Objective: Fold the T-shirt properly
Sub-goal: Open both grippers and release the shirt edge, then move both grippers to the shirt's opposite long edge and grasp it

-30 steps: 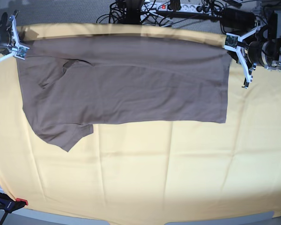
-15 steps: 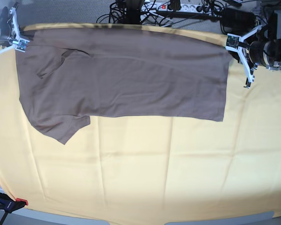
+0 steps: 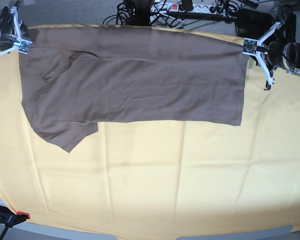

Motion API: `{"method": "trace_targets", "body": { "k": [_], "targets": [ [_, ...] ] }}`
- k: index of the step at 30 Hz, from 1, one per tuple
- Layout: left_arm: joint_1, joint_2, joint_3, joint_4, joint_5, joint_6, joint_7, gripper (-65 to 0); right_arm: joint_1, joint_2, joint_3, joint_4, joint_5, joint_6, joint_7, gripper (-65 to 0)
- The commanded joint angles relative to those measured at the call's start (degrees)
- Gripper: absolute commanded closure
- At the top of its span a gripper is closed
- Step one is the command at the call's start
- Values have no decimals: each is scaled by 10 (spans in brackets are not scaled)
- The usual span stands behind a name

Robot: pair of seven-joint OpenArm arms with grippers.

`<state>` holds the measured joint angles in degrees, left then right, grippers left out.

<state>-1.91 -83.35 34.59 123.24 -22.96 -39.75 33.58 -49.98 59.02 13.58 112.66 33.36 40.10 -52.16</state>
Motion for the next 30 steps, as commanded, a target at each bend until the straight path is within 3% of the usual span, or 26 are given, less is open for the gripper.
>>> {"method": "trace_targets", "body": {
  "k": [1, 4, 8, 12, 16, 19, 24, 30],
  "targets": [
    [-7, -16, -5, 4, 0, -3, 11, -185, 0, 11, 7, 13, 3, -1, -5, -320],
    [-7, -16, -5, 14, -1, -3, 58, -297, 0, 11, 7, 34, 15, -1, -45, -324],
    [-7, -26, -5, 37, -1, -3, 74, -299, 0, 11, 11, 78, 58, -1, -103, -324],
    [-25, -45, -5, 55, 0, -3, 75, -299, 0, 11, 45, 125, 58, -1, -107, -324],
    [-74, -46, -5, 55, -7, 59, 74, -299, 0, 8, 117, 145, 64, -1, -106, -324],
    [-106, -44, -5, 47, -37, 87, 74, -299, 0, 8, 178, 145, 110, -1, -106, -324],
    [-153, -1, -5, -15, -112, 87, 75, -299, 0, 8, 258, 145, 150, -7, -105, -324],
    [-212, 102, -10, -205, -231, 87, 88, -299, 0, 7, 282, 144, 162, -9, -104, -324]
  ]
}}
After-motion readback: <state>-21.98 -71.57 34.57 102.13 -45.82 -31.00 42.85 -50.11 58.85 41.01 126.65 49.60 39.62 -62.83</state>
